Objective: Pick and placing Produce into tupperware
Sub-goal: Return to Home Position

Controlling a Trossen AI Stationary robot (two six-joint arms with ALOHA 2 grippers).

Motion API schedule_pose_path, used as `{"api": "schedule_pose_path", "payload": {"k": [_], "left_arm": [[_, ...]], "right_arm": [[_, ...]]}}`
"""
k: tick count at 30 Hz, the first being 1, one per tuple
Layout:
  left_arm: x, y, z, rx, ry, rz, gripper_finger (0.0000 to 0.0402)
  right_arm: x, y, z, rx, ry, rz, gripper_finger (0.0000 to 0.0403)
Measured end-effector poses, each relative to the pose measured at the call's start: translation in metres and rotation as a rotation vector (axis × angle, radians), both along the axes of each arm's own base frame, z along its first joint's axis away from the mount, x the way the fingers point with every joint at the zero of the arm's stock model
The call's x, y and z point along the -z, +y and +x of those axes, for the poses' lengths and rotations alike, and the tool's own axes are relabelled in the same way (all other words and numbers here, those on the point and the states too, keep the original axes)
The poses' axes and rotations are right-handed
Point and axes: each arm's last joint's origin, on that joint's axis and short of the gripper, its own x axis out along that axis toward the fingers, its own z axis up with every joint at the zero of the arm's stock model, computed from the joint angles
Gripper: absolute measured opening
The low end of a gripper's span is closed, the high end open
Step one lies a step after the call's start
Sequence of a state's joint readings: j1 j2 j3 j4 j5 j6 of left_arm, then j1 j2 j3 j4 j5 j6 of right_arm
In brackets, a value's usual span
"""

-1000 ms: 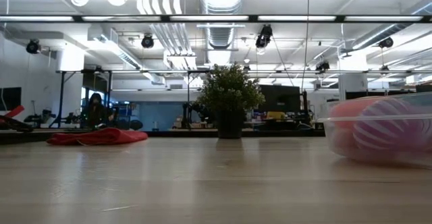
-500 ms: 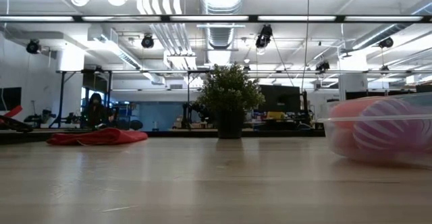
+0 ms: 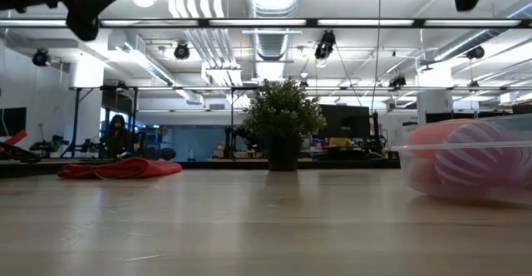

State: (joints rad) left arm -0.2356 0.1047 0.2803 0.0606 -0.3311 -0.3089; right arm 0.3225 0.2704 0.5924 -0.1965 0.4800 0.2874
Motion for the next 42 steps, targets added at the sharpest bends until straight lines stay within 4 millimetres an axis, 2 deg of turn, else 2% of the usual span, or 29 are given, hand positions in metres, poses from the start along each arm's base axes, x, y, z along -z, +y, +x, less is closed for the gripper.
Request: {"api": "schedule_pose_path", "payload": {"k": [4,6,11,17,21,26,32,36,39,42], "left_arm": [[0.018,0.001,-0.003,-0.004,-0.004,-0.037,0.028],[0.029,0.0,0.001,-0.009,0.044,-0.059,0.028],[0.04,0.001,0.005,-0.032,0.127,-0.139,0.028],[0.052,0.002,0.004,-0.077,0.225,-0.152,0.028],[0.062,0.002,0.005,-0.093,0.309,-0.131,0.028],[0.085,0.001,0.007,-0.103,0.408,-0.104,0.028],[0.089,0.001,0.009,-0.108,0.449,-0.083,0.028],[0.091,0.0,0.011,-0.113,0.476,-0.082,0.028],[0.092,0.0,0.012,-0.113,0.482,-0.08,0.028],[0.092,0.0,0.014,-0.114,0.484,-0.08,0.028]], "right_arm": [[0.023,-0.003,-0.008,0.0,-0.02,0.034,0.0249],[0.033,-0.004,-0.011,-0.002,-0.032,0.05,0.0249],[0.05,-0.007,-0.018,0.011,-0.071,0.056,0.0249],[0.063,-0.005,-0.012,0.031,-0.041,0.018,0.0249],[0.08,-0.003,-0.004,0.057,0.025,-0.003,0.0249],[0.105,-0.002,0.004,0.122,0.102,-0.024,0.0249],[0.125,-0.001,0.008,0.156,0.183,-0.04,0.0249],[0.139,-0.003,0.005,0.201,0.326,-0.042,0.0249],[0.137,-0.005,0.001,0.206,0.361,-0.016,0.0249],[0.133,-0.001,0.004,0.103,0.319,-0.073,0.0249]]}}
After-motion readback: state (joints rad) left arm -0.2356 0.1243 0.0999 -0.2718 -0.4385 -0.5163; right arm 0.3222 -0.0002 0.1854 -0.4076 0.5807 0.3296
